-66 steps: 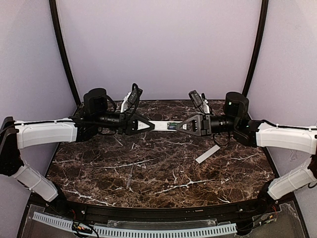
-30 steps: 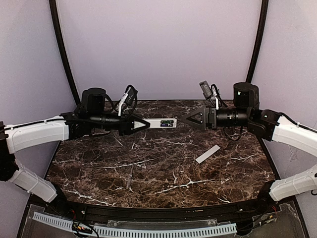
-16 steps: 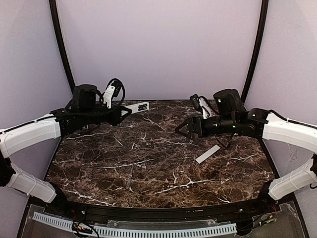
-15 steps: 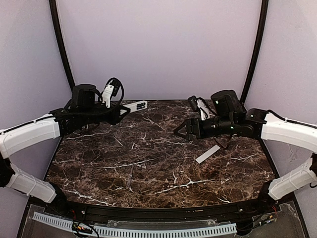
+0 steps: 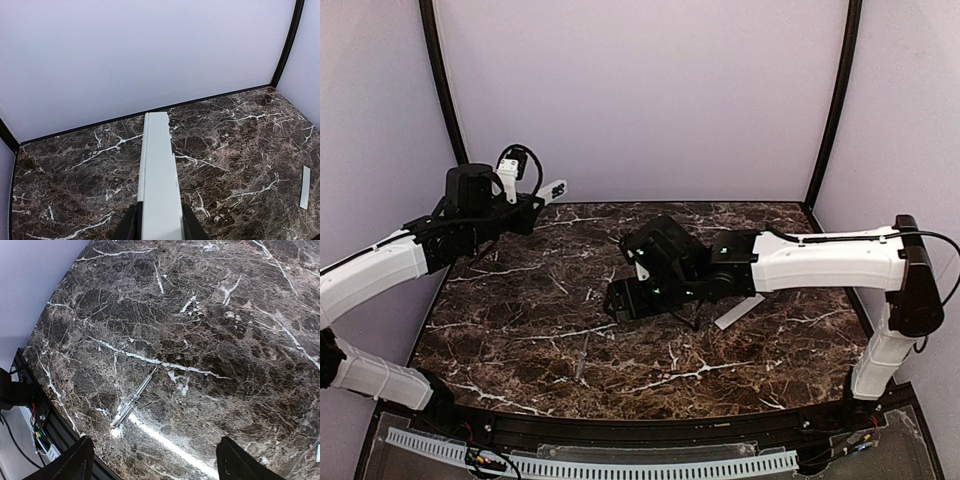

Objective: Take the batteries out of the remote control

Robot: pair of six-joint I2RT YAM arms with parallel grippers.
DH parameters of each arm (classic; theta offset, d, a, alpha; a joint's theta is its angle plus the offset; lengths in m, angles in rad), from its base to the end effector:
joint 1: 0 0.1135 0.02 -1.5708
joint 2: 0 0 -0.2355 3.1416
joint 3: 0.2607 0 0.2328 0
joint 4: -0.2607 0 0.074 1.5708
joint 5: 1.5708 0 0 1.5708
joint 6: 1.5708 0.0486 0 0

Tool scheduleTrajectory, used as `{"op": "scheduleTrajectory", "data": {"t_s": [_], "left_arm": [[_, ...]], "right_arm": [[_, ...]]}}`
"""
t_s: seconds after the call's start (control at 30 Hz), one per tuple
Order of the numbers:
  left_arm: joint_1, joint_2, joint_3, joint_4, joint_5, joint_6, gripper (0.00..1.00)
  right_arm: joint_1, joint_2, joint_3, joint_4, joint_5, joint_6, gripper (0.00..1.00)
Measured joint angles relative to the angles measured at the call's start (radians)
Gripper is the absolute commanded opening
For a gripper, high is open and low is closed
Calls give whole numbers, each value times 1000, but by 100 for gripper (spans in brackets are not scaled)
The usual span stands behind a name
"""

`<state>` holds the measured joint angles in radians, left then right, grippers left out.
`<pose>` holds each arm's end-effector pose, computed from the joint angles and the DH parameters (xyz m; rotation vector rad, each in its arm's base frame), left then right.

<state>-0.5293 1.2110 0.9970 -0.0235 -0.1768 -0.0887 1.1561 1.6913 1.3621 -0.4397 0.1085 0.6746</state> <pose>0.2530 -0.1381 0.3161 0.2722 1.7928 -0.2801 0.1533 0.3351 0.2463 -0.5334 2.4109 0.7479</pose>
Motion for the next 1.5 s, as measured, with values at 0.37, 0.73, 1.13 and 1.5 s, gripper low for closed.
{"op": "scheduleTrajectory", "data": {"t_s": [0.37,0.73,1.13,1.5], "left_arm": [[11,-3,-1,-47,50,6,0],[-6,171,47,-89,599,-214,0],[-179,360,-102,161,761,-595,0],[-274,487,-167,347,750,-785,5]], "right_arm": [[121,238,190,-132,77,79,88],[-47,-219,-177,-204,196,90,90],[-139,-415,-303,-213,227,79,91],[-156,-374,-315,-211,227,48,91]]}}
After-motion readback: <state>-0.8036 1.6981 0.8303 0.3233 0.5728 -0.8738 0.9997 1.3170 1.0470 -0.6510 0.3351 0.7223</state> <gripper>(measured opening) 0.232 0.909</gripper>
